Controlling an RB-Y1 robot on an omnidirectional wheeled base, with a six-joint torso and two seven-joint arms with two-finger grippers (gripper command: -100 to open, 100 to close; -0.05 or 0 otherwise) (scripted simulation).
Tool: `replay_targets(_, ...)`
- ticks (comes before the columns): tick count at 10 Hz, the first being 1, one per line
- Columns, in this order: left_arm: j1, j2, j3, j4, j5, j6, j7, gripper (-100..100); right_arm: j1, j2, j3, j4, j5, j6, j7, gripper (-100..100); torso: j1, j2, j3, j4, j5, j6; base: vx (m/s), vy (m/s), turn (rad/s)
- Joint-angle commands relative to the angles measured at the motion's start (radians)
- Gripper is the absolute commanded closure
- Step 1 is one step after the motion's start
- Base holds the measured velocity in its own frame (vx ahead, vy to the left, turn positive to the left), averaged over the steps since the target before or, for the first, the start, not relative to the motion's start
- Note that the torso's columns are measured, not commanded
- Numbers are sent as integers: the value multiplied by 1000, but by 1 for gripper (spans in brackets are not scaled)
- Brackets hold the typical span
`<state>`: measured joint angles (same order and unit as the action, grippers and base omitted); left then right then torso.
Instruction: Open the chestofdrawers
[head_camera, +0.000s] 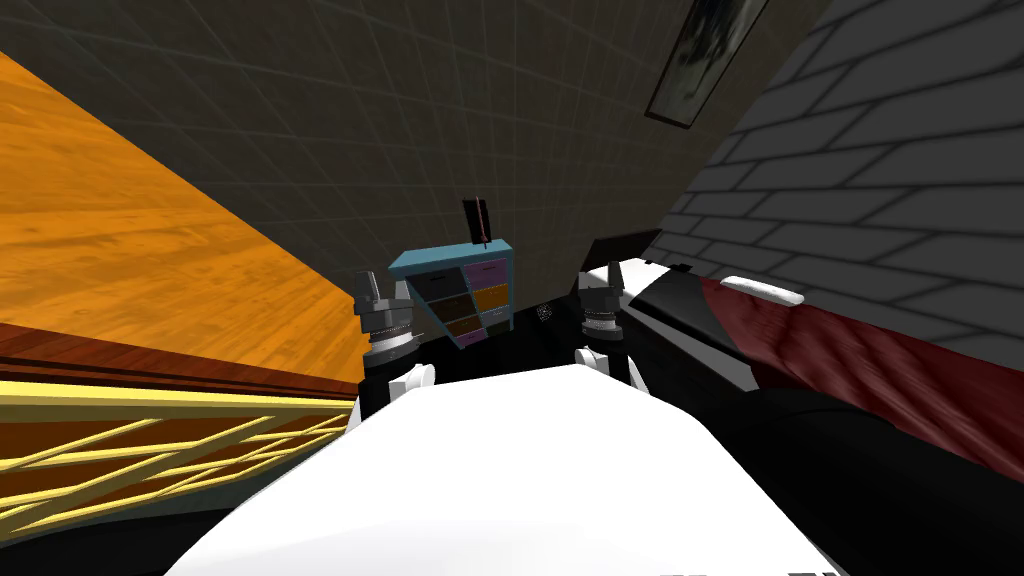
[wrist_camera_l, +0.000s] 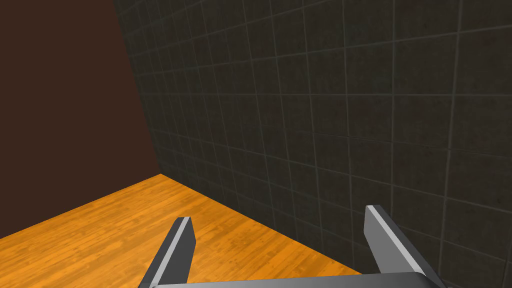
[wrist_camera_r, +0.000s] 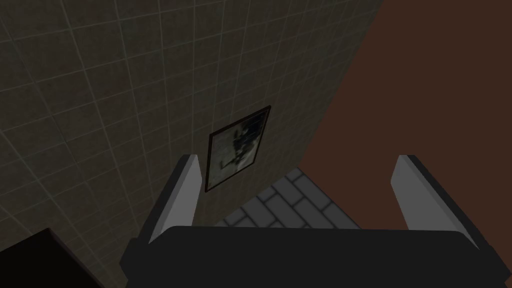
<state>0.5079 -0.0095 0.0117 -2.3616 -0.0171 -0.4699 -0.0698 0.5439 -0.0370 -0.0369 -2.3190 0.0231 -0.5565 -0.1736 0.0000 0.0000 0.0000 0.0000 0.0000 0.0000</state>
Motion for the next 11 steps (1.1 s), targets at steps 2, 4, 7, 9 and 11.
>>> replay_targets(2,0,0,0,0,0,0,0,0,0,0,0,0,0,0,0,0,0,104,-209,105,0,0,0,0,0)
replay_targets(4,0,0,0,0,0,0,0,0,0,0,0,0,0,0,0,0,0,248,-497,249,0,0,0,0,0)
replay_targets(7,0,0,0,0,0,0,0,0,0,0,0,0,0,0,0,0,0,470,-939,470,0,0,0,0,0)
replay_targets(9,0,0,0,0,0,0,0,0,0,0,0,0,0,0,0,0,0,618,-1234,617,0,0,0,0,0)
replay_targets(11,-6,60,1,23,0,-4,0,-100,0,0,0,0,0,0,0,0,0,725,-1451,724,0,0,22,-8,-3)
